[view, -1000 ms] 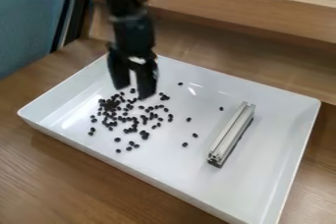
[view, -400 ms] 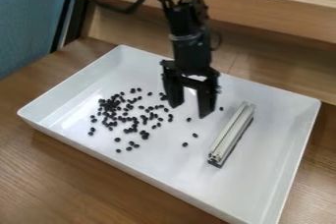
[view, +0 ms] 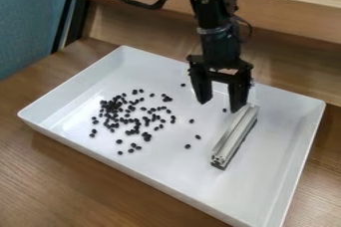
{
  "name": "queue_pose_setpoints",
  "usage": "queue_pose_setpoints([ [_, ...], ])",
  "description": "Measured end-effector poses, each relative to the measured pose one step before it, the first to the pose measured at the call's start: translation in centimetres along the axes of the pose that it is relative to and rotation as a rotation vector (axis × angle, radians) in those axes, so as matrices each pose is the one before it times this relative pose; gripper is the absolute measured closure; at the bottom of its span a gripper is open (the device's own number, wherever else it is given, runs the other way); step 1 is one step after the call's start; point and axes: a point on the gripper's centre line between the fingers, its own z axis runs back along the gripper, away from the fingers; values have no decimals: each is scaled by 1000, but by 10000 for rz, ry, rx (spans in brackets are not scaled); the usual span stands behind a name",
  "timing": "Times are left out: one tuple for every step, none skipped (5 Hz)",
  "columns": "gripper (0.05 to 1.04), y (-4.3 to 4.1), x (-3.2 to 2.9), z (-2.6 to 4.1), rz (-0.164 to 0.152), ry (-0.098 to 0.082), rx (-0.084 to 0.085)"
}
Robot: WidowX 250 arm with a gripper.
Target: Sweep into pile
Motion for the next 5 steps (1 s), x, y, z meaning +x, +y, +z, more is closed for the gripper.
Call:
queue_pose_setpoints([
  [83,-690,728,-293,200,-73,-148],
  [83,-1270,9,-1213,37,236,-39],
  [83,-803,-94,-1512,119,299,229],
  [84,-757,-196,-434,47,208,359],
  [127,543,-589,-2179,-23,697,657],
])
